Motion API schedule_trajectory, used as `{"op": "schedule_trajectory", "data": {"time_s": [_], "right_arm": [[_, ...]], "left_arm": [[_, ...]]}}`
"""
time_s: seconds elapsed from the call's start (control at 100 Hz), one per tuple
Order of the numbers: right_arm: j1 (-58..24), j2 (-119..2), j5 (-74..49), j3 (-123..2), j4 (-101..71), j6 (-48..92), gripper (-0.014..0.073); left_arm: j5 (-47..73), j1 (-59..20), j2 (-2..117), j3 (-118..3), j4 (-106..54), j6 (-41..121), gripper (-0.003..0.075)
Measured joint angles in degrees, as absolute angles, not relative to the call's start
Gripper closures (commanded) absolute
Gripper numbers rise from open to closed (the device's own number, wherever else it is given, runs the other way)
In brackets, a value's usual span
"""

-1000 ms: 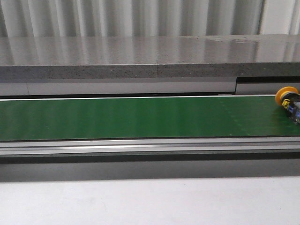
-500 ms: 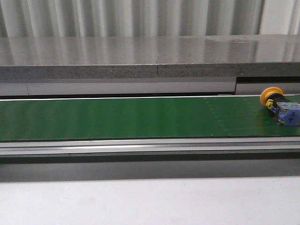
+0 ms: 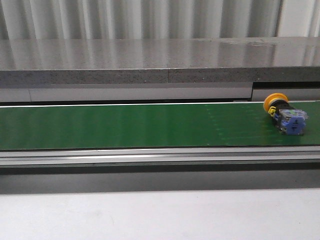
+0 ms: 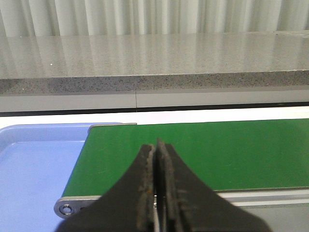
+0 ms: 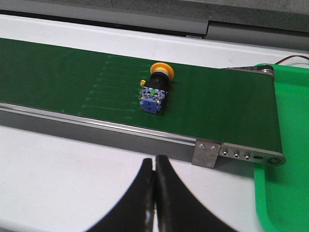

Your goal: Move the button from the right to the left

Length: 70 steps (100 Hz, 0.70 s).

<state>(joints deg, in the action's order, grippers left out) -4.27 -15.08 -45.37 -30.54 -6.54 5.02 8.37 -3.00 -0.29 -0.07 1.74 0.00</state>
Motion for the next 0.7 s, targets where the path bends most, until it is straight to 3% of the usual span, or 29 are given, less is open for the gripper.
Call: {"op": "schedule_trajectory", "data": {"time_s": [0.3, 0.7], "right_arm": [[-4.3, -15.1, -45.3, -30.4, -6.5, 5.0, 0.066], [-4.3, -15.1, -45.3, -30.4, -6.5, 5.1, 0.066]], "left_arm": [[3.9, -3.0, -0.3, -0.7, 1.9, 0.0, 0.074], [20.6, -3.0, 13.2, -15.9, 2.1, 0.0, 0.074]]}}
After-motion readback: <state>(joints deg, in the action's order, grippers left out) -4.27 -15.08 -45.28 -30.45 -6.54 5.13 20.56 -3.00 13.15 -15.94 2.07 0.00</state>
